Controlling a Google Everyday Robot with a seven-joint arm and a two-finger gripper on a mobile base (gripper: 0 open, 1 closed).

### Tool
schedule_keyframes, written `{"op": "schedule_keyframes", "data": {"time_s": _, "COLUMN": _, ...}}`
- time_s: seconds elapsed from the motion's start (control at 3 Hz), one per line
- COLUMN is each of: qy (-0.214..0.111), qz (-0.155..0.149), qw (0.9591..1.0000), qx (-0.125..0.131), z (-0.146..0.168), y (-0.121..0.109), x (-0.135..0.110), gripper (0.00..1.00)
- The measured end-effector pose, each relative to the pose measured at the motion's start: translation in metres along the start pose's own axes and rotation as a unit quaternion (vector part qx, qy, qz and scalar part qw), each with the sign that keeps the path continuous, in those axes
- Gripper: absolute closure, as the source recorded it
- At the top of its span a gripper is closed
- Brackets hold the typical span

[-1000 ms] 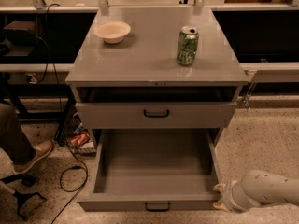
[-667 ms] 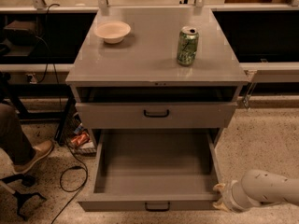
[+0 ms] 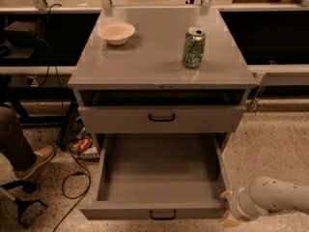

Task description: Open middle drawer

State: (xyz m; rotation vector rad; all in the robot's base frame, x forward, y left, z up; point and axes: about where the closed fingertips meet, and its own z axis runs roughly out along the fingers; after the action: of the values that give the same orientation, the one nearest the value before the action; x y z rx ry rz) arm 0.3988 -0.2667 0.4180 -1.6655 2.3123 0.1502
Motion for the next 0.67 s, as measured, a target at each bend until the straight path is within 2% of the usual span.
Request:
{"op": "schedule_keyframes", "data": {"time_s": 0.33, "qy": -0.001, "qz": 0.000, "qw": 1.0000, "qx": 0.000, "z": 0.000, "y": 0.001, "x": 0.000, "gripper": 0.00}}
{"op": "schedule_keyframes", "data": {"time_s": 0.67, "qy": -0.009, "qz": 0.005, "qw": 0.9999, "qx": 0.013, "z": -0.013, "y": -0.004, "x": 0.005, "gripper": 0.00}}
